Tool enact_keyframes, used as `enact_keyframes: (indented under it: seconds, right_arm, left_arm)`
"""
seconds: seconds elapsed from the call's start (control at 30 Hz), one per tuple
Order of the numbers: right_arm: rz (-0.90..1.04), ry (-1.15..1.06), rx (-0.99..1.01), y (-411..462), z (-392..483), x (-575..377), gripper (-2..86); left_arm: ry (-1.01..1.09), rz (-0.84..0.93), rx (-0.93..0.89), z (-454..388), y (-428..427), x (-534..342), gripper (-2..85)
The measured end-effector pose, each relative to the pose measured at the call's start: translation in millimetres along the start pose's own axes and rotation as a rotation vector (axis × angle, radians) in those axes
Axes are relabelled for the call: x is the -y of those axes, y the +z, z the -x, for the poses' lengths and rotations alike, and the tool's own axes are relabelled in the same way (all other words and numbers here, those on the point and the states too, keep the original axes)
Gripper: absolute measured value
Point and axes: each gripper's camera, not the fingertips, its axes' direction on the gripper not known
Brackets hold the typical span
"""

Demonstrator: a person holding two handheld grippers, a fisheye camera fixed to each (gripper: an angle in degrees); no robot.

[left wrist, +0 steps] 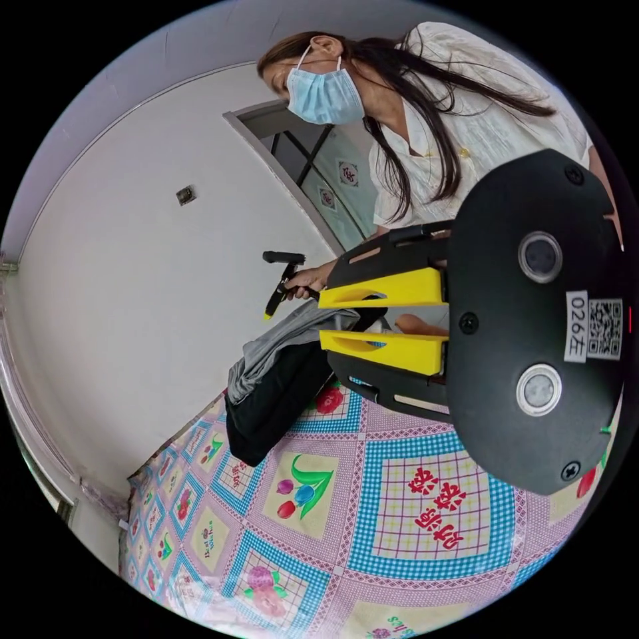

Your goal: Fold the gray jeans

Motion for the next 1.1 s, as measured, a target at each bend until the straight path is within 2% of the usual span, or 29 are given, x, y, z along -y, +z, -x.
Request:
enact_keyframes:
  seconds: [0.13, 0.2, 0.33, 0.43, 0.5, 0.63, 0.77, 0.9, 0.97, 1.03, 1.1]
  right_arm:
    - [0.232, 0.005, -0.049, 57, 9, 47, 10.8]
    - [0.315, -0.009, -0.008, 69, 23, 56, 7.7]
    - [0.221, -0.085, 0.010, 28, 59, 45, 0.5]
    - [0.129, -0.119, 0.093, -13, 87, 26, -0.8]
    - [0.012, -0.153, 0.243, -64, 116, 1, -1.0]
    - [-0.103, -0.218, 0.478, -132, 164, -59, -1.1]
    - [-0.032, -0.336, 0.648, -166, 223, -146, -1.1]
    - [0.285, -0.656, 0.609, -169, 299, -209, 0.2]
    - [0.240, -0.726, 0.514, -191, 313, -211, 4.6]
    - [0.147, -0.740, 0.409, -214, 314, -196, 12.8]
    - [-0.008, -0.623, 0.339, -232, 288, -157, 13.7]
  left_arm:
    - [-0.034, -0.052, 0.071, 33, -20, 1, 5.8]
    - [-0.051, -0.064, 0.100, 50, -23, 4, 5.9]
    - [-0.045, -0.027, 0.217, 92, -3, 43, 8.3]
    - [-0.002, 0.047, 0.178, 126, 42, 94, 10.4]
    - [0.003, 0.096, 0.135, 144, 73, 124, 12.1]
    - [0.009, 0.135, 0.098, 176, 123, 173, 13.9]
    - [-0.013, 0.095, 0.081, 203, 131, 194, 13.9]
    - [-0.024, 0.127, 0.103, 222, 139, 195, 13.4]
    - [-0.024, 0.152, 0.098, 231, 149, 189, 13.2]
    - [-0.026, 0.152, 0.082, 236, 156, 184, 13.1]
    - [-0.028, 0.146, 0.072, 239, 161, 178, 13.0]
